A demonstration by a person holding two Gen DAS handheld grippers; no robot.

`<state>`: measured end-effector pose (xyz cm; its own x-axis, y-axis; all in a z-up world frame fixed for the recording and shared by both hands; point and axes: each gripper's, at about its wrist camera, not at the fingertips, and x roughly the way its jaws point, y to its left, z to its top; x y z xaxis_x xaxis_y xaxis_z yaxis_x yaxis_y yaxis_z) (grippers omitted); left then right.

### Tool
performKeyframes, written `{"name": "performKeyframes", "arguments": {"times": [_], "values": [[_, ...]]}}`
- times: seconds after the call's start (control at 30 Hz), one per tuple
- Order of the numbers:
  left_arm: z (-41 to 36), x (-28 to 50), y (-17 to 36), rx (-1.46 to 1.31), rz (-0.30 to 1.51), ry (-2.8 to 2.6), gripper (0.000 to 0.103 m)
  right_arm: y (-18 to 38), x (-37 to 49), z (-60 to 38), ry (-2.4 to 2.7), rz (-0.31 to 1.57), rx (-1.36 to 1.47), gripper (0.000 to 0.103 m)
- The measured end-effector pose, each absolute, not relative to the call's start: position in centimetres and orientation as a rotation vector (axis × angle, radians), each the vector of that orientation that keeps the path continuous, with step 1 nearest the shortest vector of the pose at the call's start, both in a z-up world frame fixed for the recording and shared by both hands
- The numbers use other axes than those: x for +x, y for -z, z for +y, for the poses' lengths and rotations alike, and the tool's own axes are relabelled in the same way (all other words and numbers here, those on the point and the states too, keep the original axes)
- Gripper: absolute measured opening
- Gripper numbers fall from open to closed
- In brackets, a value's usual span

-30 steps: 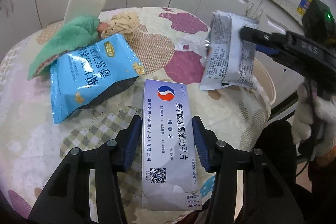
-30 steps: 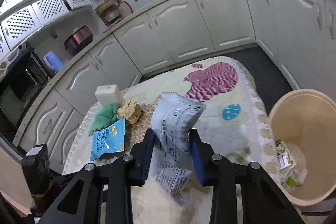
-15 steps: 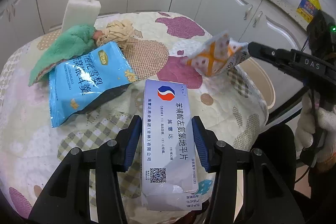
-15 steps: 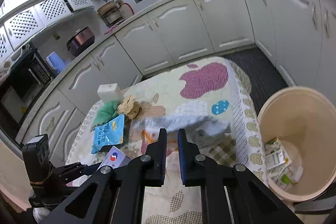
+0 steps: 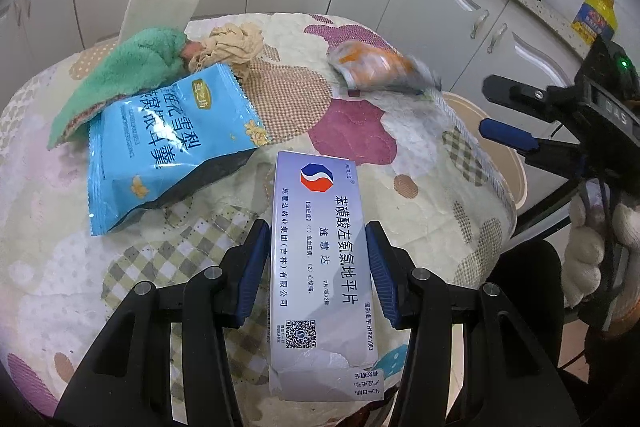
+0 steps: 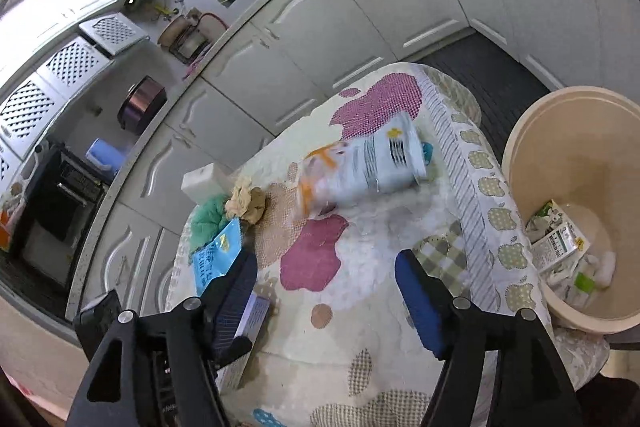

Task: Collect trash
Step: 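Grasp the white-orange snack bag with the right gripper while the left holds the box, then carry the box and snack bag over the beige bucket with both grippers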

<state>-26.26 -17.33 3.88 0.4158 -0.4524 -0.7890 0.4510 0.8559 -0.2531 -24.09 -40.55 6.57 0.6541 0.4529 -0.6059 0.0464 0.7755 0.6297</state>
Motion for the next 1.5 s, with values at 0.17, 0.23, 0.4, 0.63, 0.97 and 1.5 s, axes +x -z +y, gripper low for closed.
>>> {"name": "performKeyframes", "arguments": {"times": [0.17,0.23,0.4,0.63,0.97,1.5], "values": [[-16.9,-26.0,-3.9,-0.016,0.991,0.569,0.047,-5.6,-22.2,-40.5,-0.211,0.869,0.671,0.069],[-16.8,-25.9,-3.9,-0.022,0.992,0.570,0.047,-5.2,-21.5,-40.8,-0.207,0.867,0.701,0.075],[-16.9,-25.6,-3.6,-0.027,1.005,0.578,0.047,-3.3,-19.7,-41.6,-0.216,0.848,0.878,0.084],[-17.2,-24.9,-3.5,-0.036,1.009,0.579,0.047,-2.2,-16.0,-41.2,-0.206,0.826,0.992,0.086],[-18.1,-24.1,-3.2,-0.028,1.005,0.582,0.047,-2.1,-13.3,-40.8,-0.197,0.834,0.884,0.024],[-18.8,-25.8,-5.0,-0.025,0.962,0.621,0.047,-8.0,-22.3,-42.6,-0.287,0.720,0.692,0.018]]}}
